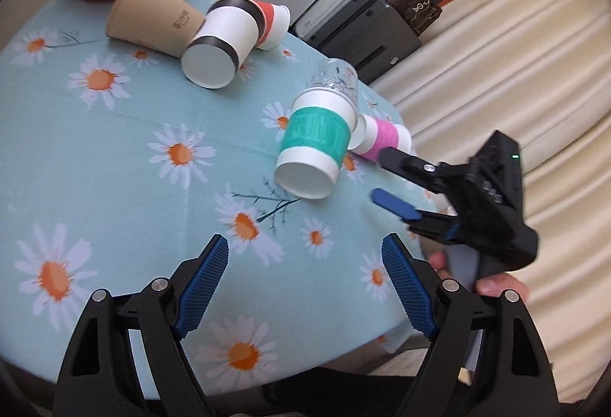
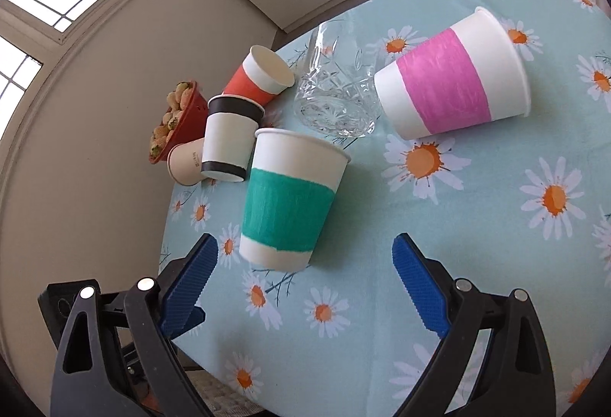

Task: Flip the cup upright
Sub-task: 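Move the right gripper toward the tipped teal-banded paper cup and close on it, then lift the teal-banded cup with the right gripper and rotate it upright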

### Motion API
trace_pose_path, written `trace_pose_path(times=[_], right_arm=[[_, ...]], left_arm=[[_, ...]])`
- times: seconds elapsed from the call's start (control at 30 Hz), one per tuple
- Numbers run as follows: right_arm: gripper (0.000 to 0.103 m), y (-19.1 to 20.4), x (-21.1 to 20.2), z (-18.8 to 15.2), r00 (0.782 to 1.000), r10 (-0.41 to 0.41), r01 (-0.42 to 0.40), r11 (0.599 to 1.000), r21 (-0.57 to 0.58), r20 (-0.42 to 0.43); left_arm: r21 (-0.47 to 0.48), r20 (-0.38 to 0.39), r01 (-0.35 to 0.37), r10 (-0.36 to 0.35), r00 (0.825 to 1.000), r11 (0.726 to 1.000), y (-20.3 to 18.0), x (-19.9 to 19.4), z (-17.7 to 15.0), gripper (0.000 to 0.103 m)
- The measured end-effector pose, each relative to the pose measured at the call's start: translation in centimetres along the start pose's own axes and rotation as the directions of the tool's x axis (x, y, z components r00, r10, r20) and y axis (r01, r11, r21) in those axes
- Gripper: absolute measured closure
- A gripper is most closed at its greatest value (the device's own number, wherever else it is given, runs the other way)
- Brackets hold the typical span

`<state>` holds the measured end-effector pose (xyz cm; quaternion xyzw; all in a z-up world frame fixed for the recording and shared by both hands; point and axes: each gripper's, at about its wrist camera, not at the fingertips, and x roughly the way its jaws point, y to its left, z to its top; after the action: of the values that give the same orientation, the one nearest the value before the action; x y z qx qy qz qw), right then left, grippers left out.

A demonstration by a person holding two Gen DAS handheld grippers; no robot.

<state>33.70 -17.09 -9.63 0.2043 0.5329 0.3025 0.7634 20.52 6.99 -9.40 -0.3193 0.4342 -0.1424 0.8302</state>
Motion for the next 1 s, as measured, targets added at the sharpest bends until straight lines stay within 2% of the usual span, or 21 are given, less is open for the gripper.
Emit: trace_pose_path(times=[0.2,0.37,0.5,0.77,1.0], right_arm=[[0.011,-0.6,2.3,1.8,0.998,0.05,-0.049,0.998,0.043,-0.026],[0.029,-0.4,4.3,2.2,0.994,0.078,-0.074,0.995,0.064,-0.072],[0.038,-0.8,5.3,1.9,0.989,0.098,-0.087,0.992,0.096,-0.111],[0.04,-0.1,3.2,1.3,0.986,0.125,-0.117,0.99,0.073,-0.114],[0.04,0.6,-1.3,-0.5,0.974,0.178,-0.174,0.984,0.039,-0.138]], left_arm=[[-0.018,-0.011,0.018,-0.018,1.0,1.0,0.9,1.6,1.6,0.022],[-0.058,-0.023,0.05,-0.051,0.998,0.997,2.1,1.7,1.4,0.022],[-0.071,-0.031,0.06,-0.063,0.998,0.996,2.5,1.4,1.2,0.022],[-0.081,-0.017,0.046,-0.047,0.999,0.996,2.6,0.2,0.7,0.022],[-0.041,-0.018,0.032,-0.033,0.999,0.999,0.6,-1.7,0.0,0.022]])
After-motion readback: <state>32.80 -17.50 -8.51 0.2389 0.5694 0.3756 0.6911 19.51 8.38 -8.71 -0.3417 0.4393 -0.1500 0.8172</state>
